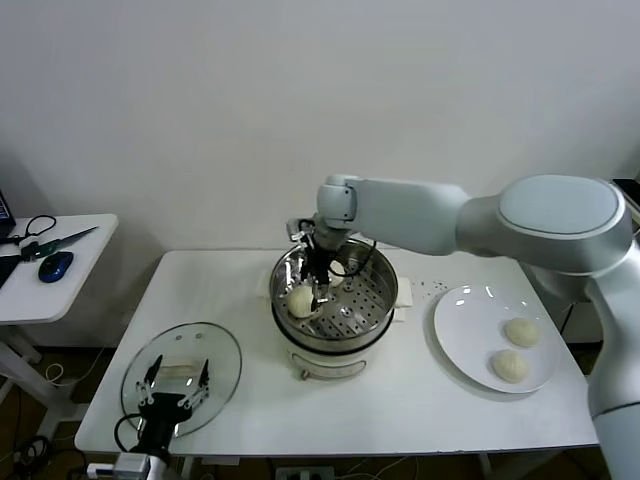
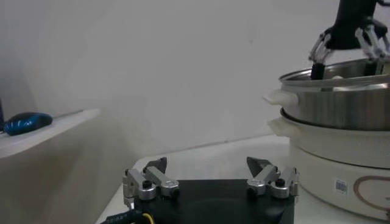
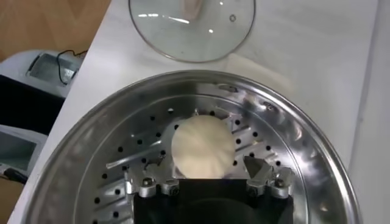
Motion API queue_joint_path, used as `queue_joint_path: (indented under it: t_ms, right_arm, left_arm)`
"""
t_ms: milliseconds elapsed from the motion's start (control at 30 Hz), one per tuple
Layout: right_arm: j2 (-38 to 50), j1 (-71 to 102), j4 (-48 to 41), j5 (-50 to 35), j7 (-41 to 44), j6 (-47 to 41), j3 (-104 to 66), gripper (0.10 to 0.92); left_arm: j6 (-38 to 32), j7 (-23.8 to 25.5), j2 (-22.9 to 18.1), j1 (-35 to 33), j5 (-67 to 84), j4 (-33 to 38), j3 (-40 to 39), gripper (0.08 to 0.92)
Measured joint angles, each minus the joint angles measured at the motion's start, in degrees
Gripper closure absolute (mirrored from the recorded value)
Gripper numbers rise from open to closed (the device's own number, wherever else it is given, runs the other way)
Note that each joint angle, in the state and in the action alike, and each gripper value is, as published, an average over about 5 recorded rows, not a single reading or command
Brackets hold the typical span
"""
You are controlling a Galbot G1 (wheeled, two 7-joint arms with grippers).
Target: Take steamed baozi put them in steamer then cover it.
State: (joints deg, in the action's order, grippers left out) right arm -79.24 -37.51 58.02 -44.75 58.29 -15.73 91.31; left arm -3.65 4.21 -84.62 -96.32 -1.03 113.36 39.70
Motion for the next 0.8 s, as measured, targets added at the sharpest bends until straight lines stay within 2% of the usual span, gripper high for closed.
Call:
queue_joint_path:
  t_ms: [400, 600, 800]
  right_arm:
    - [18.8, -7.1, 11.8, 4.7, 2.4, 1.9, -0.3, 0.203]
    - [30.3, -5.6, 16.3, 11.7, 3.8, 3.1, -2.9, 0.203]
    - [40.7, 3.2, 17.8, 21.3, 5.1, 5.0, -10.5, 0.203]
  left_arm:
    - [0.6, -0.1, -0.6, -0.5, -1.1, 1.2, -0.1, 0.177]
    - [0.9, -0.2, -0.6, -0.7, -1.5, 1.6, 0.2, 0.177]
    - [1.2, -0.2, -1.0, -1.3, -2.1, 2.4, 0.5, 0.177]
